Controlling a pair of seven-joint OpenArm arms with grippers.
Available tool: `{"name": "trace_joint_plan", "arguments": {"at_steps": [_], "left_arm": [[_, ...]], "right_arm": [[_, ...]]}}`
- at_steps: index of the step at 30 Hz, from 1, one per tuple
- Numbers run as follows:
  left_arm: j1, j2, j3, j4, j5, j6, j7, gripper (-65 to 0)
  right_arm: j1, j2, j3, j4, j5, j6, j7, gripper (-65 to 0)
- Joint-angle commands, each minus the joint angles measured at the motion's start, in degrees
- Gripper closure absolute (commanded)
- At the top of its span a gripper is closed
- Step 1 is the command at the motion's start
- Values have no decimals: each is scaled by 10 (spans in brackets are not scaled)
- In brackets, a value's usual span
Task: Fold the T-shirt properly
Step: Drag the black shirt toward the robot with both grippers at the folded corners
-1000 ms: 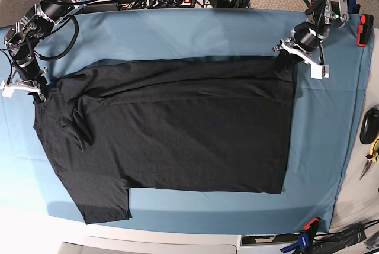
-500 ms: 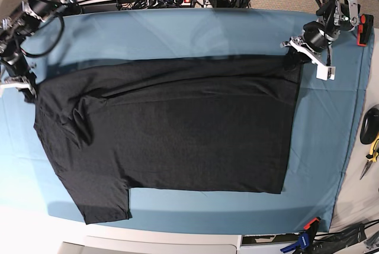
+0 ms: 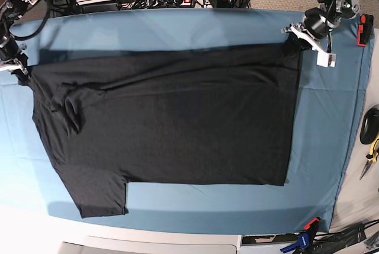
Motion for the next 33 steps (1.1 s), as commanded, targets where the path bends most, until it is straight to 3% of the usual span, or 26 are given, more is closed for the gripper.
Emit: {"name": "trace_joint_plan", "arguments": {"at_steps": [1,6,10,33], "left_arm": [[10,-13,-7,12,-3,-1,0,0],[37,-38,-7,21,-16,-6,1,0],[55,-40,-7,21,-25,-7,2,0],[89,-33,-7,21,-29,-9,4,0]], "right_arm": [[-1,26,4,10,15,2,9,0],[-24,54,4,10,23,14,4,0],[-45,68,4,10,39,14,-4,0],[-129,68,5,10,65,24,-24,0]]}}
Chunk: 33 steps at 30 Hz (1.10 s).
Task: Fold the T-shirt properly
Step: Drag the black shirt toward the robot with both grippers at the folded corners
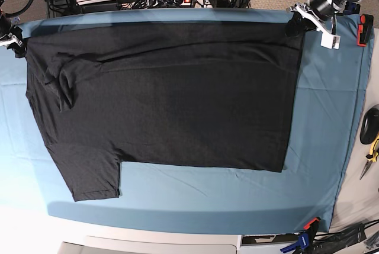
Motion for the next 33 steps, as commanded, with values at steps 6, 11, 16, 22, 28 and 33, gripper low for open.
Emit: {"name": "trace_joint_plan", "arguments": {"at_steps": [6,11,16,22,28,33], "left_arm": [[14,-4,-3,5,7,4,9,0],[19,-3,-3,5,7,4,9,0],[33,-3,-3,14,7,4,9,0],[45,3,-3,42,8,4,8,0],[43,3,-3,43,16,4,4,0],[43,3,-3,43,16,4,4,0]], "right_arm": [[-1,21,5,10,5,3,10,0],[-1,21,5,10,5,3,11,0],[-1,21,5,10,5,3,0,0],[-6,21,5,10,5,3,-5,0],[-16,21,5,10,5,6,1,0],[-16,21,5,10,5,6,10,0]]}}
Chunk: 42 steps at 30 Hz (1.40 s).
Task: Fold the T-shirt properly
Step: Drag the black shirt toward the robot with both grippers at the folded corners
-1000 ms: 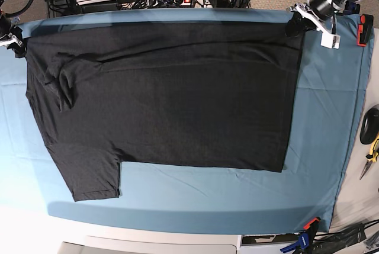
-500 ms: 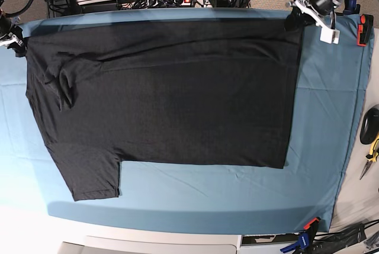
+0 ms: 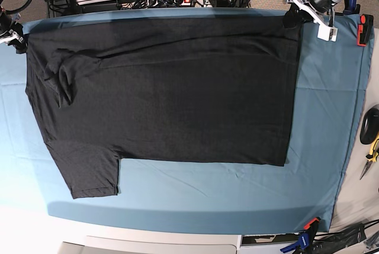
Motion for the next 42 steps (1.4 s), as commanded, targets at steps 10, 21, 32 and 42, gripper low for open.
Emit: {"name": "trace_joint_plan", "arguments": {"at_steps": [10,21,32,42], "left_arm": [[6,-6,-3,8,3,2,-4,0],[6,-6,-3,8,3,2,-4,-190],[7,-6,-3,8,30,2,-5,-190],[7,-6,-4,8,75,2,-5,-190]], "right_arm": [[0,21,5,10,3,4,13,0],[0,21,5,10,-17,3,29,-204],[0,21,5,10,-62,3,62,-204],[0,21,5,10,-94,3,78,-204]]}}
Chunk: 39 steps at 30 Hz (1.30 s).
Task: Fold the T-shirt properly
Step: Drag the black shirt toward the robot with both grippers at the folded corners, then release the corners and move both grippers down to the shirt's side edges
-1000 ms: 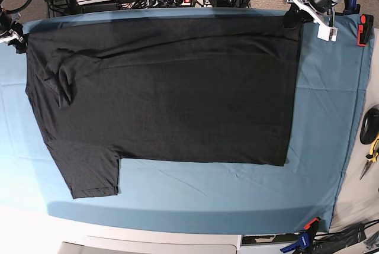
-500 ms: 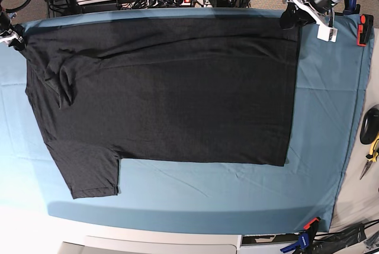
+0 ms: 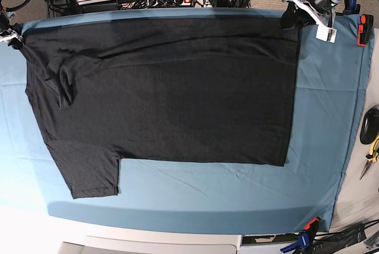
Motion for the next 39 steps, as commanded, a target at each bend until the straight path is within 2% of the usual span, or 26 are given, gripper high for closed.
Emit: {"name": "trace_joint_plan", "arguments": {"at_steps": [1,8,14,20,24,28,33,36,39], "left_arm": [[7,-6,-6,2,27,11,9,-190],[7,-8,-69,2,32,11,4,-190],[7,-24,-130,2,32,11,-6,-190],[5,-43,-172,2,33,11,-36,-190],[-4,-58,-176,3,33,11,-40,-190],[-26,-90,-176,6,32,11,-37,-190],[-100,-156,-176,6,33,11,-21,-190],[-156,-194,-162,6,33,14,-14,-190],[-213,-218,-118,5,59,33,-15,-190]], "right_arm": [[0,20,5,10,4,3,17,-204],[9,20,5,10,-5,3,24,-204],[42,22,5,10,-18,3,30,-204],[87,40,5,10,-24,3,38,-204],[129,53,5,10,-24,3,48,-204],[185,63,5,10,-40,3,47,-204],[245,66,-5,10,-69,3,45,-204],[272,65,-51,10,-89,3,47,-204],[302,62,-127,10,-125,3,62,-204]]}}
